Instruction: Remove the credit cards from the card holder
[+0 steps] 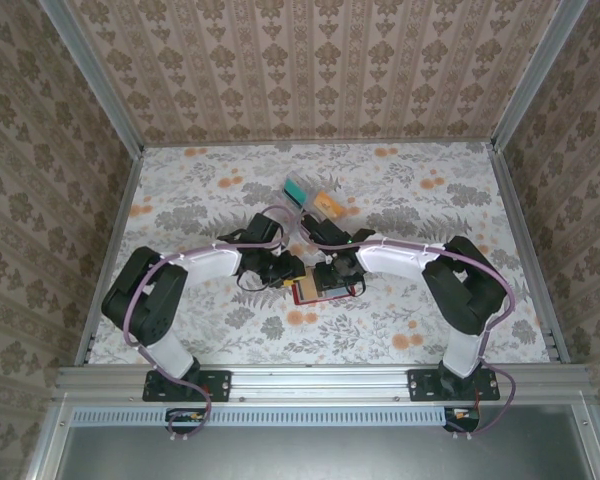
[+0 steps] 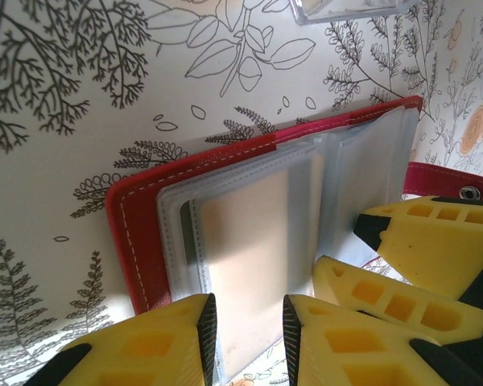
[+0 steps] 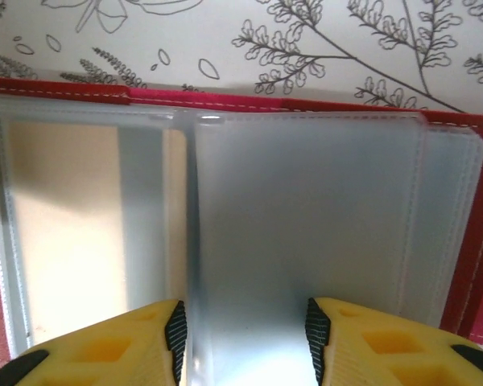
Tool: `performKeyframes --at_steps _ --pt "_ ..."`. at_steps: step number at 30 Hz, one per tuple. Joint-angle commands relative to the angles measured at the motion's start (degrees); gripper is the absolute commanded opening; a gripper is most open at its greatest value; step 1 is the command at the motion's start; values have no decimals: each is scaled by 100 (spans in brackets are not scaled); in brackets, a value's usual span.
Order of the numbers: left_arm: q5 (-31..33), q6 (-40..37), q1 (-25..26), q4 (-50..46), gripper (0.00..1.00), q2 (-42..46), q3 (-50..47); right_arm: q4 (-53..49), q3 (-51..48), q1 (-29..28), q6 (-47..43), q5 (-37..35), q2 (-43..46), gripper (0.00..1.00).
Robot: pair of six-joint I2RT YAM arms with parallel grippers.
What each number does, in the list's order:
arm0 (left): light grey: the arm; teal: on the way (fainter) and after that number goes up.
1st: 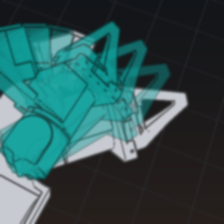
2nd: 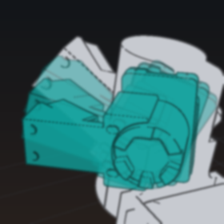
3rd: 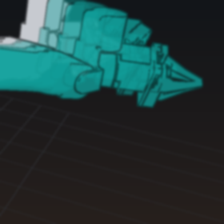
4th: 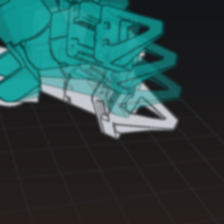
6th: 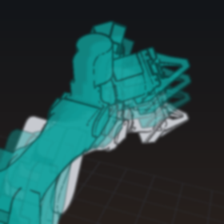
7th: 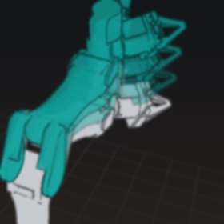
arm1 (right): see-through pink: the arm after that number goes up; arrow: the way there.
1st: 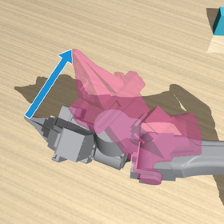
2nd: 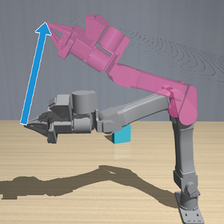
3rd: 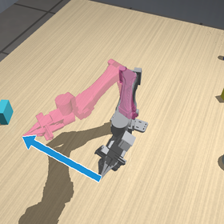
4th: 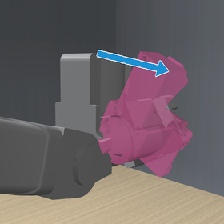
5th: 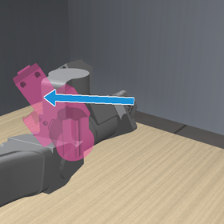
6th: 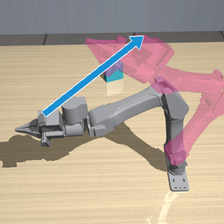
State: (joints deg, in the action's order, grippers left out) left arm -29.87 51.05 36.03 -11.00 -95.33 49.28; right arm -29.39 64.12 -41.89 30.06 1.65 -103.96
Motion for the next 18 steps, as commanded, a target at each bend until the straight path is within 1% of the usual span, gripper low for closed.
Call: performKeyframes --at_steps 1,8,16,18 --pt "-104 89 44 15 31 -104 108 -434 46 -21 70 -278 -307 45" --pt "-30 90 44 -41 31 -144 126 -515 91 -14 140 -386 -526 43" --pt "-5 79 44 -121 31 -205 176 -470 76 -22 239 -391 -722 45" --pt "-10 78 44 -132 31 -228 185 -380 28 -20 220 -313 -660 45"
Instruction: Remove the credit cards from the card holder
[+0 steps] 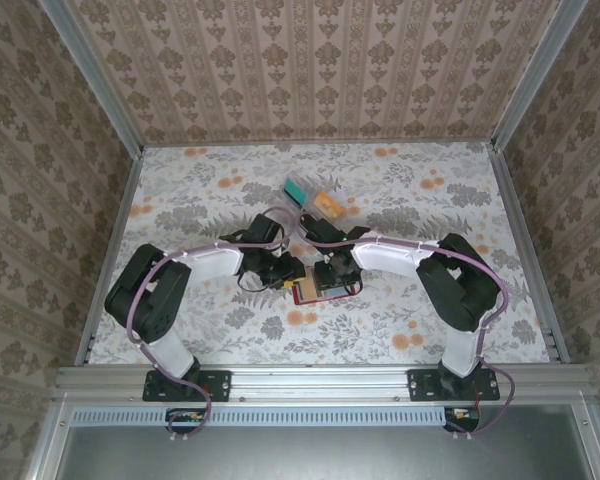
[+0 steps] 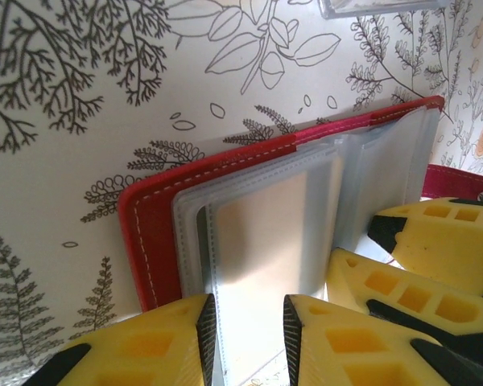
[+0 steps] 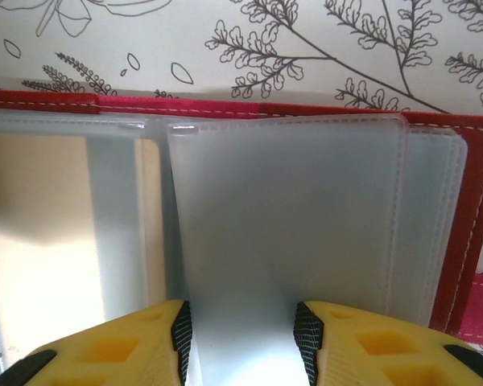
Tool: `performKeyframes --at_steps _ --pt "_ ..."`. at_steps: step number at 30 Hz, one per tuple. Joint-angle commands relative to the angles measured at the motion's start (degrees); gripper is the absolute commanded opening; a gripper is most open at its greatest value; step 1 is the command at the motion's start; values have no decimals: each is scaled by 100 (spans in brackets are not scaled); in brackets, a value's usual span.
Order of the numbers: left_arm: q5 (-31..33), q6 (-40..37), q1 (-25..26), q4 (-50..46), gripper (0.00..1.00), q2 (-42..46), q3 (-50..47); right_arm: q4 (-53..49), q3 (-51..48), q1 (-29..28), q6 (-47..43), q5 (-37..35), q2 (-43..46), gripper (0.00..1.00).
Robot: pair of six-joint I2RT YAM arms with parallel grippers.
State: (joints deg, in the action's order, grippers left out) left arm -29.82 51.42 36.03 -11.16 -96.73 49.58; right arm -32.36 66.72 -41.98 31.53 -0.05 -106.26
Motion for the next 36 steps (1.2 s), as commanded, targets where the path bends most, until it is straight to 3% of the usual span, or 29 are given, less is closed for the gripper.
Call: performKeyframes --at_steps 1,9,12,15,24,36 --pt "-14 34 43 -131 31 -101 165 -31 -268 -10 65 -110 -350 45" --pt "18 14 44 -173 30 -195 192 362 -480 18 -143 87 654 50" --pt "38 0 44 -184 30 -220 201 501 -528 14 -234 372 647 58" --pt "29 -8 44 -174 30 -224 201 399 -463 10 -178 307 372 59" --pt "20 5 44 -211 30 -138 201 -39 -335 -67 74 -281 -352 52" --pt "-168 -140 53 -204 30 -224 359 125 -430 -68 143 -131 -471 49"
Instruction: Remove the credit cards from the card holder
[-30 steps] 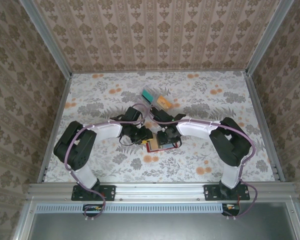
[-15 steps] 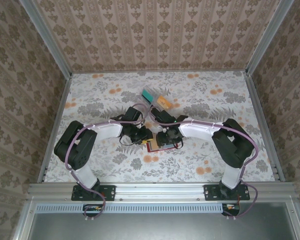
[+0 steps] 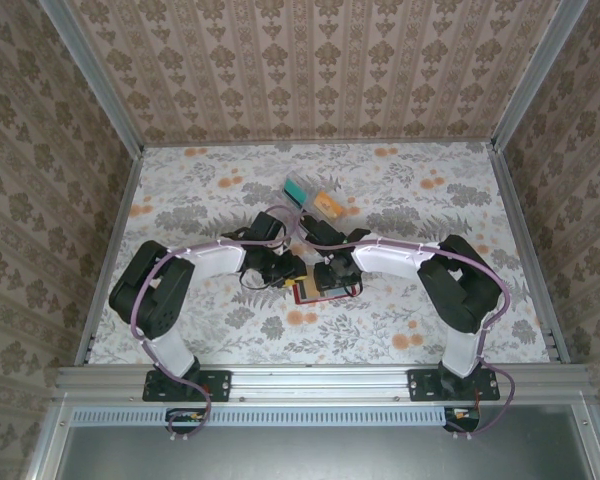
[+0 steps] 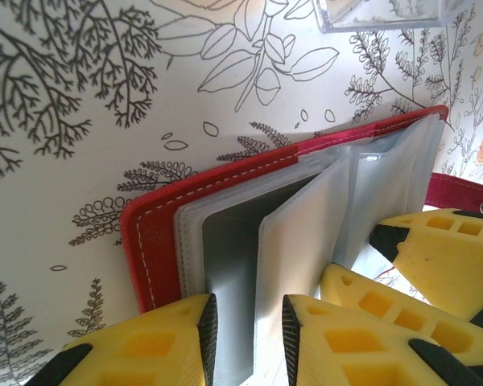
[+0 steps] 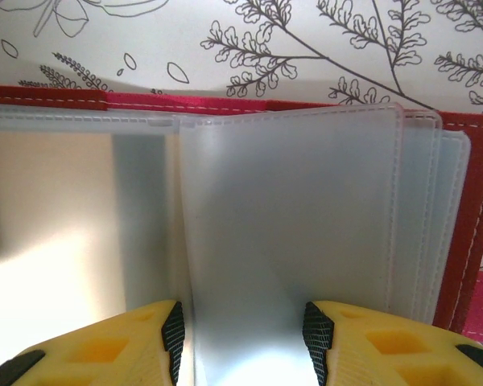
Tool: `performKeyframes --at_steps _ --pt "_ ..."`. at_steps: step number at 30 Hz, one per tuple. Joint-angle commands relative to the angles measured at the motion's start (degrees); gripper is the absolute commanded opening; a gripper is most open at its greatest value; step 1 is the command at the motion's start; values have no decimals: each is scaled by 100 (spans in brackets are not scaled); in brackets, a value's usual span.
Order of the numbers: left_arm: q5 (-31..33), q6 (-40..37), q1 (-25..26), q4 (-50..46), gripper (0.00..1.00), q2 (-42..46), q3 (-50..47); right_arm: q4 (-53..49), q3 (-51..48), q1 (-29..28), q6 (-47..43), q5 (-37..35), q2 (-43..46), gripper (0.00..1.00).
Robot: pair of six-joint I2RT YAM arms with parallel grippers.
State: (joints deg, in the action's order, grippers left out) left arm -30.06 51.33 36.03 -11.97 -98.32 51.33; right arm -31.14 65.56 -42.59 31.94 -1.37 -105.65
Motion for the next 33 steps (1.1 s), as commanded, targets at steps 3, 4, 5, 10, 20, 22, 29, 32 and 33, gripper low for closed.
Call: performKeyframes --at_steps 3,4,5,10,20,22,29,32,33 --pt "-192 -122 61 -77 29 -112 206 2 -341 -7 102 45 -523 48" --pt "-193 -128 61 -65 28 -124 212 2 -350 -8 112 48 -512 48" --pt "-184 -114 62 -53 28 -126 212 2 -359 -8 120 49 -505 48" --pt "-298 -38 62 125 26 -217 237 252 -417 -4 154 144 -418 48" --pt "-255 -300 -96 25 4 -38 59 908 -479 121 198 404 542 52" --pt "-233 -426 -210 -100 3 102 -47 1171 -448 152 259 433 795 54" --pt "-528 -520 -553 -131 5 537 -349 1755 -521 230 403 530 1423 60" --pt "-921 -255 -490 342 18 440 -361 1898 -640 381 500 584 1687 61" --pt "-1006 -152 -458 495 24 399 -355 1937 -672 419 517 587 1761 60"
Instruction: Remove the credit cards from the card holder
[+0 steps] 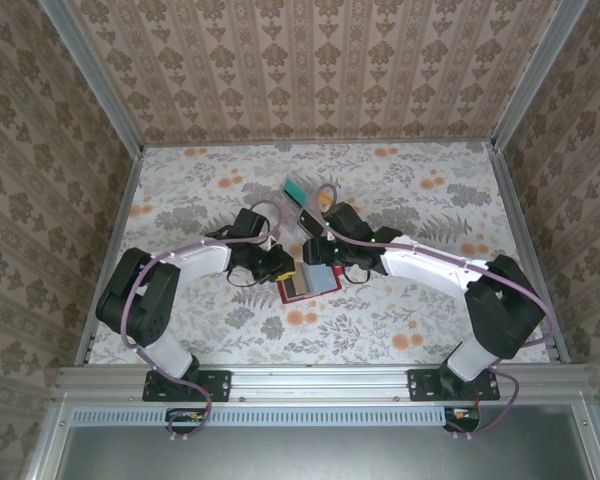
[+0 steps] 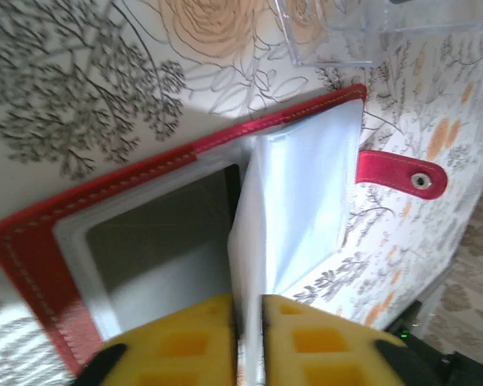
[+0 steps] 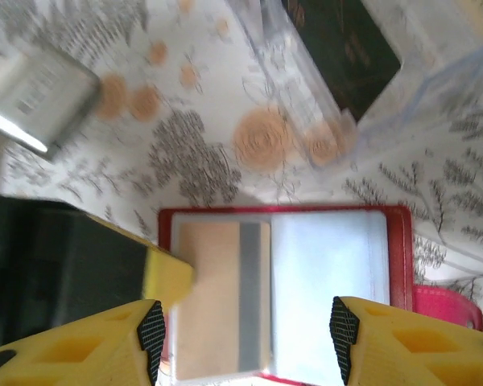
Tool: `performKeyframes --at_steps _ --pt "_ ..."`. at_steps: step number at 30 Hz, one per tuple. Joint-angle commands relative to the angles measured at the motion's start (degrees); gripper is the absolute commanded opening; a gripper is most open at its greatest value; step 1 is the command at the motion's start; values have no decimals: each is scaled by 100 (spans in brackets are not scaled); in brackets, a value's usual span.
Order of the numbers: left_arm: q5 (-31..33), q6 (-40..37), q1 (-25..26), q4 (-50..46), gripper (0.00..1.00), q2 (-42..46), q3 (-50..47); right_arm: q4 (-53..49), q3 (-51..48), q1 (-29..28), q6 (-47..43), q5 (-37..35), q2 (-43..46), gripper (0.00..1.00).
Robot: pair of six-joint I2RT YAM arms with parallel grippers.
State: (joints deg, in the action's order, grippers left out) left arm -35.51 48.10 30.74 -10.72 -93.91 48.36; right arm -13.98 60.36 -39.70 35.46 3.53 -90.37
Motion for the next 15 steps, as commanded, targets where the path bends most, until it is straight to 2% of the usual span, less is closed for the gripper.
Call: performKeyframes --at_steps 1,3,7,12,15 --pt "-576 324 112 637 30 -103 -56 259 -193 175 189 89 322 60" --pt "-726 635 196 1092 40 -201 -40 347 -281 255 214 102 480 60" --pt "-888 1225 406 1952 50 -417 77 352 -475 403 250 83 763 60" --pt "-690 1462 608 2237 57 -670 247 253 -742 541 234 100 1029 60" --pt "-345 1410 558 2154 58 -598 117 108 -825 542 87 171 1032 59"
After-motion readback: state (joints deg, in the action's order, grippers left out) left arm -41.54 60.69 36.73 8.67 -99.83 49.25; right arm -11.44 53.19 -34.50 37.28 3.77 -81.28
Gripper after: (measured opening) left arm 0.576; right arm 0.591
